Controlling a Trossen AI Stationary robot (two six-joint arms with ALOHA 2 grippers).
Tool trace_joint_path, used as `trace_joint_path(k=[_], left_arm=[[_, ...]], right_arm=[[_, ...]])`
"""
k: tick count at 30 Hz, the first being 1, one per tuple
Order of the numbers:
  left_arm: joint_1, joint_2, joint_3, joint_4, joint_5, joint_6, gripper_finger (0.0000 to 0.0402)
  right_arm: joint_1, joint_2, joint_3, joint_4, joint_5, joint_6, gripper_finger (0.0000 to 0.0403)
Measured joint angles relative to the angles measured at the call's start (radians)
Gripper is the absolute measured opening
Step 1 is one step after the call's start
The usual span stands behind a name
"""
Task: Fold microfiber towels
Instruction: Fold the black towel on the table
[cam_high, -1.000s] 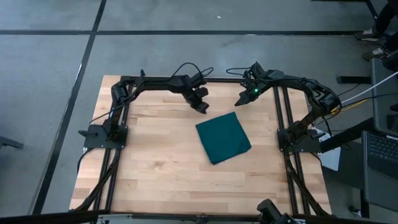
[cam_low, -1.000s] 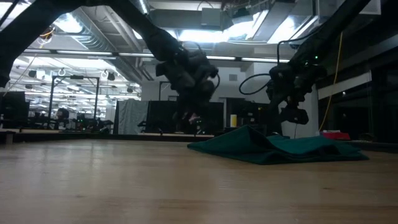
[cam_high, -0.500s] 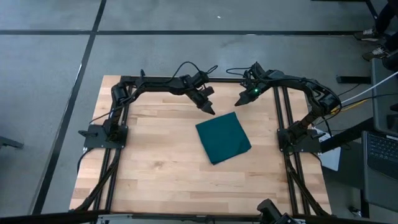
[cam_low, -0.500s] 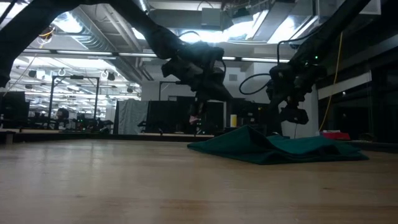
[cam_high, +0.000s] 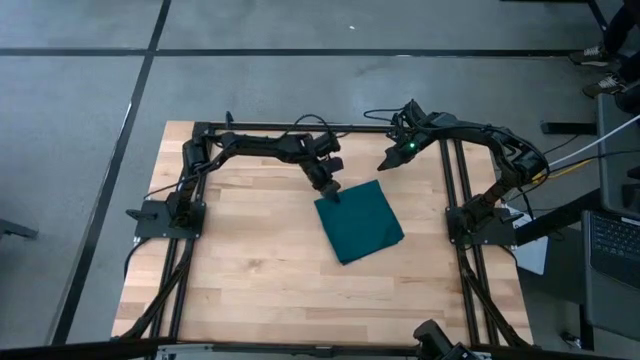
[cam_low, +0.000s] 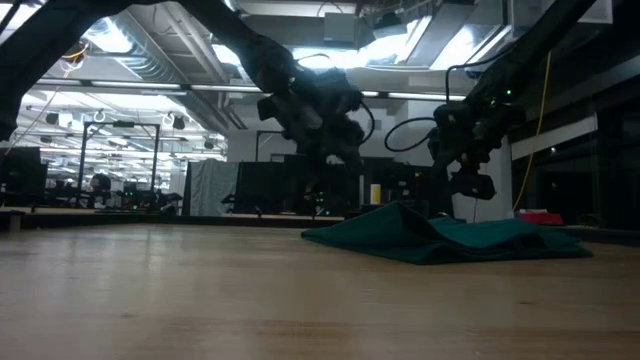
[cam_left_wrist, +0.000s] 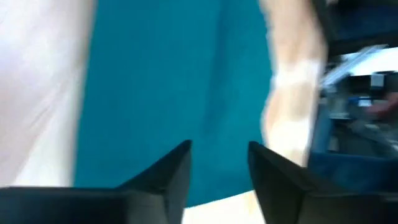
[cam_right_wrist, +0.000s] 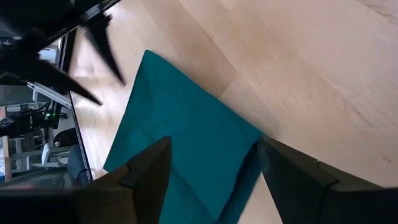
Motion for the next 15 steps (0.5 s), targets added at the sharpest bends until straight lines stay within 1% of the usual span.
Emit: trace_joint_path(k=[4, 7, 10, 13, 15], left_arm=[[-0.011, 0.000, 0.000, -0.080, -0.087, 0.024, 0.0208], [-0.012, 0.000, 0.000, -0.123, -0.153, 0.046, 0.0236], [-0.010, 0.000, 0.000, -0.149, -0.214, 0.091, 0.0245], [-0.003, 0.000, 0.001, -0.210, -0.305, 0.149, 0.0244], [0.006, 0.000, 0.001, -0.248, -0.337, 0.177, 0.0242]], right_arm=[[0.000, 0.000, 0.000, -0.002, -0.004, 0.000, 0.0245], [0.000, 0.000, 0.000, -0.007, -0.004, 0.002, 0.0242], [0.000, 0.000, 0.000, -0.021, -0.005, 0.005, 0.0235], [0.001, 0.000, 0.000, -0.030, -0.009, 0.007, 0.0228], [0.001, 0.000, 0.000, -0.031, -0.022, 0.007, 0.0226]])
